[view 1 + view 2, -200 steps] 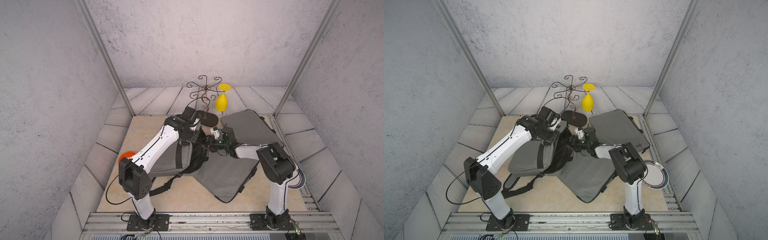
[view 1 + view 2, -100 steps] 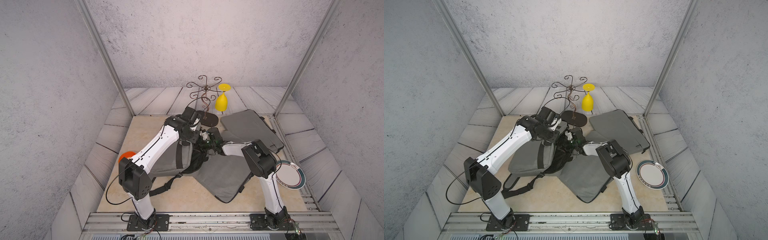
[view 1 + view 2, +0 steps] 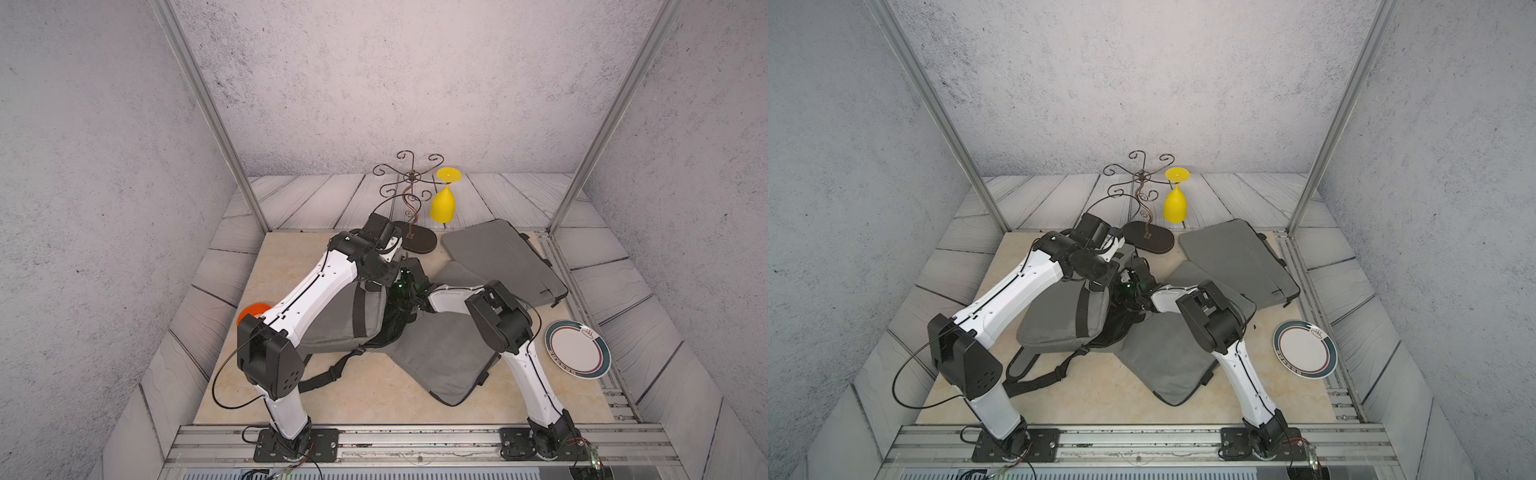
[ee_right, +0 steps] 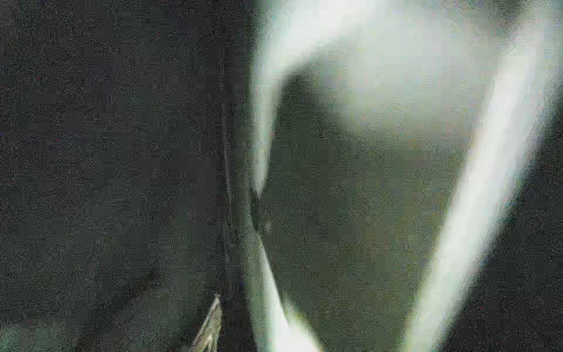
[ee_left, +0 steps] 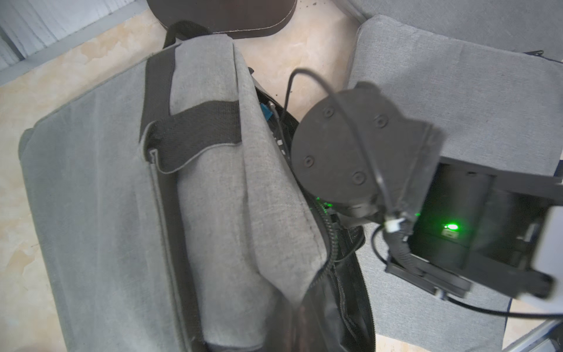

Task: Open the zippered laptop bag and take out the laptop
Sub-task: Close the bag flap on the zippered laptop bag.

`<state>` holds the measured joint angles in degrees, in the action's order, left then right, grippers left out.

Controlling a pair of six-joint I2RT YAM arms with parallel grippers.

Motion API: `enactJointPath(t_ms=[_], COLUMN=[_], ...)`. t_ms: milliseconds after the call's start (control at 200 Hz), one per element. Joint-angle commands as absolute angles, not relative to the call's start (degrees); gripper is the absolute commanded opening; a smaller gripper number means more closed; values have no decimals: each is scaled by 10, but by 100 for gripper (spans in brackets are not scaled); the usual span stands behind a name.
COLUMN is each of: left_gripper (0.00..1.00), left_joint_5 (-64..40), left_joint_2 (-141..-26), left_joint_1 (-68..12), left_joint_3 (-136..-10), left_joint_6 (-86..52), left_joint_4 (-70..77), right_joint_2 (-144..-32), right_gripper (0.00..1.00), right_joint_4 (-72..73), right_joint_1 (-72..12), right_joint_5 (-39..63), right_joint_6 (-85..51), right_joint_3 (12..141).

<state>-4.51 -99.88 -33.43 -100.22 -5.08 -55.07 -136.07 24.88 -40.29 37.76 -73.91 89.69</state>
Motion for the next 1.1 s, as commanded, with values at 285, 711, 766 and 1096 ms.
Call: enactJointPath(t_ms=[285,711,766,1096], left_gripper=[0,0,0,0], left_joint_5=[-63,-39,-42,-54], left_joint_2=[-989,-951,-951,-953], left_joint_1=[-335,-318,-313,-301], left_joint_3=[-1009,-956,-958,-948], left_joint_6=[-28,-37,-38,-27], left_joint_4=[-528,-498,-501,-510], right_joint_2=[-1398,-1294,-1282,-1190], right_gripper=[30,5,3,1], right_joint_4=[360,407,421,418], right_joint_1=[-418,-388,-380,-346], right_joint_5=[366,372,376,388], right_joint_6=[-791,-764,-764,-723], right_joint_3=[910,827,808,722])
